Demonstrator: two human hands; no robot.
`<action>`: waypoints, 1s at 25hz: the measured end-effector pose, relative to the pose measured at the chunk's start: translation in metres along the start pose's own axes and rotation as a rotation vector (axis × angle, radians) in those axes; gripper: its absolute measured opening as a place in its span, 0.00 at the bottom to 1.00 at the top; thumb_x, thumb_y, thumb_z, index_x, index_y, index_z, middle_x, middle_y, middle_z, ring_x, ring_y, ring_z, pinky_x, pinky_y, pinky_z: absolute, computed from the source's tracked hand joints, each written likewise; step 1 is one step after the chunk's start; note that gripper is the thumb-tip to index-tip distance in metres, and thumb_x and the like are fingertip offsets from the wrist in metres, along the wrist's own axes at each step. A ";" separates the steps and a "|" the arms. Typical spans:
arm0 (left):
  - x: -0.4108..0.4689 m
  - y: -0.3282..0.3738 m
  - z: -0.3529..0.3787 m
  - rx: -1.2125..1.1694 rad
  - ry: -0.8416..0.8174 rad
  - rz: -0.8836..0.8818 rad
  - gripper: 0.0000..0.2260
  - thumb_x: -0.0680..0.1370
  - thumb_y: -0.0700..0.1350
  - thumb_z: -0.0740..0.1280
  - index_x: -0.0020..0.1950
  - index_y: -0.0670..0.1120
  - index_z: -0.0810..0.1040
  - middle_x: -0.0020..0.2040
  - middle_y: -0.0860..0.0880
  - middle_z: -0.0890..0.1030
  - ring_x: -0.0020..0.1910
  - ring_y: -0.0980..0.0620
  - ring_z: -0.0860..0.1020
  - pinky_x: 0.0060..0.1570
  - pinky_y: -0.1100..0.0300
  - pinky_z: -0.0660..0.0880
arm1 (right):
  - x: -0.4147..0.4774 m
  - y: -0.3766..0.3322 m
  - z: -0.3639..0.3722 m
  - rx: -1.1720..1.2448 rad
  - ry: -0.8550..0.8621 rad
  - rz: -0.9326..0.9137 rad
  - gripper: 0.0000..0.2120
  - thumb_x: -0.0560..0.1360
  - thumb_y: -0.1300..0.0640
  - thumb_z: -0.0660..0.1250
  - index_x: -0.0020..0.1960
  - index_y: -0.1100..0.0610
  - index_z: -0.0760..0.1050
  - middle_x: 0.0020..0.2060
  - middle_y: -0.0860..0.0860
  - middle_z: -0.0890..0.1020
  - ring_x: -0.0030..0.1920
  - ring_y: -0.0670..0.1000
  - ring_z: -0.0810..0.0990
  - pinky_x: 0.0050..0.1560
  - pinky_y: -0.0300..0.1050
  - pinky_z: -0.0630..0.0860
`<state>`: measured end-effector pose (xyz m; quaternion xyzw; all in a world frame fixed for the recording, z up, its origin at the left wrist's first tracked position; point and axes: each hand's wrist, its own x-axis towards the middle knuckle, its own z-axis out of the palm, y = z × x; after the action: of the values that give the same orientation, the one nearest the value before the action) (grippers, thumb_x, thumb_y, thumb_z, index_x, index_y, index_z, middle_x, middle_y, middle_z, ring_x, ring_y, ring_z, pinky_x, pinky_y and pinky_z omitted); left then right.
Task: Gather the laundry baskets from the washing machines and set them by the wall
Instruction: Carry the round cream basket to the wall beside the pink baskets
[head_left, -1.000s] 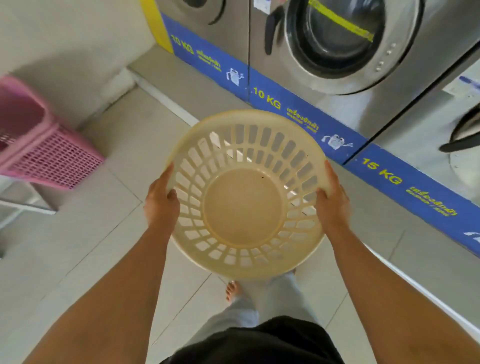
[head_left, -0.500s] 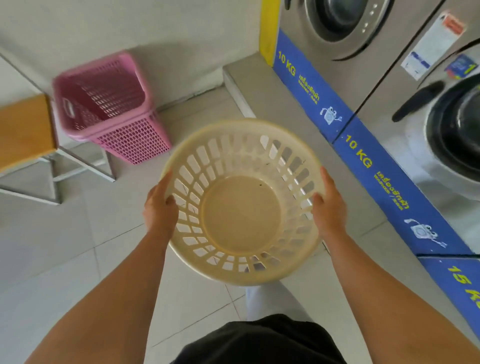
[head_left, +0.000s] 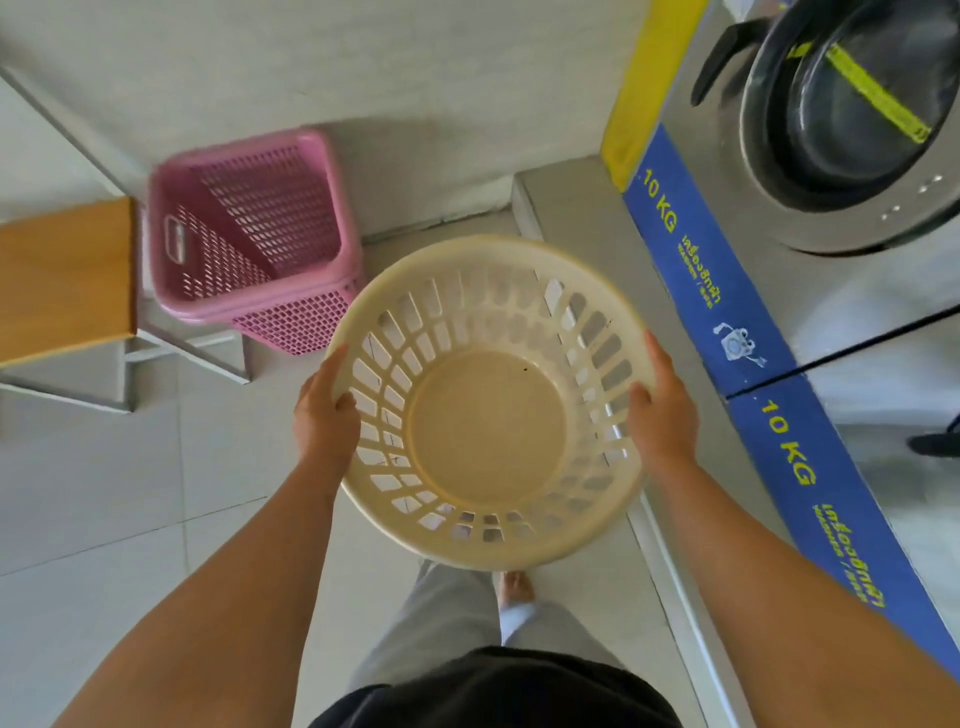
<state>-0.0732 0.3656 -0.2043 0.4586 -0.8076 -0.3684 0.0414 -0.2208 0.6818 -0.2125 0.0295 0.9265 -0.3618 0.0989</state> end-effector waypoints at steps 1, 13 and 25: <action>0.021 0.006 0.003 -0.008 -0.011 -0.011 0.27 0.78 0.35 0.60 0.73 0.59 0.67 0.65 0.44 0.75 0.53 0.47 0.74 0.46 0.56 0.70 | 0.019 -0.012 0.007 -0.003 -0.001 0.003 0.33 0.76 0.66 0.58 0.76 0.43 0.59 0.71 0.49 0.72 0.66 0.55 0.73 0.61 0.47 0.68; 0.231 0.085 0.021 -0.030 -0.111 -0.105 0.29 0.75 0.32 0.58 0.70 0.58 0.70 0.60 0.43 0.78 0.50 0.40 0.79 0.50 0.42 0.79 | 0.214 -0.120 0.081 -0.053 -0.041 0.029 0.33 0.75 0.66 0.57 0.75 0.41 0.60 0.68 0.51 0.74 0.63 0.56 0.75 0.57 0.47 0.70; 0.411 0.138 0.114 0.126 -0.075 -0.234 0.27 0.76 0.36 0.60 0.69 0.62 0.69 0.60 0.47 0.79 0.46 0.46 0.78 0.41 0.54 0.74 | 0.428 -0.158 0.171 -0.162 -0.080 0.028 0.30 0.78 0.65 0.58 0.76 0.43 0.61 0.67 0.54 0.74 0.60 0.59 0.77 0.48 0.44 0.68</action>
<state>-0.4541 0.1544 -0.3116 0.5374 -0.7711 -0.3360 -0.0609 -0.6315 0.4426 -0.3184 0.0199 0.9475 -0.2854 0.1431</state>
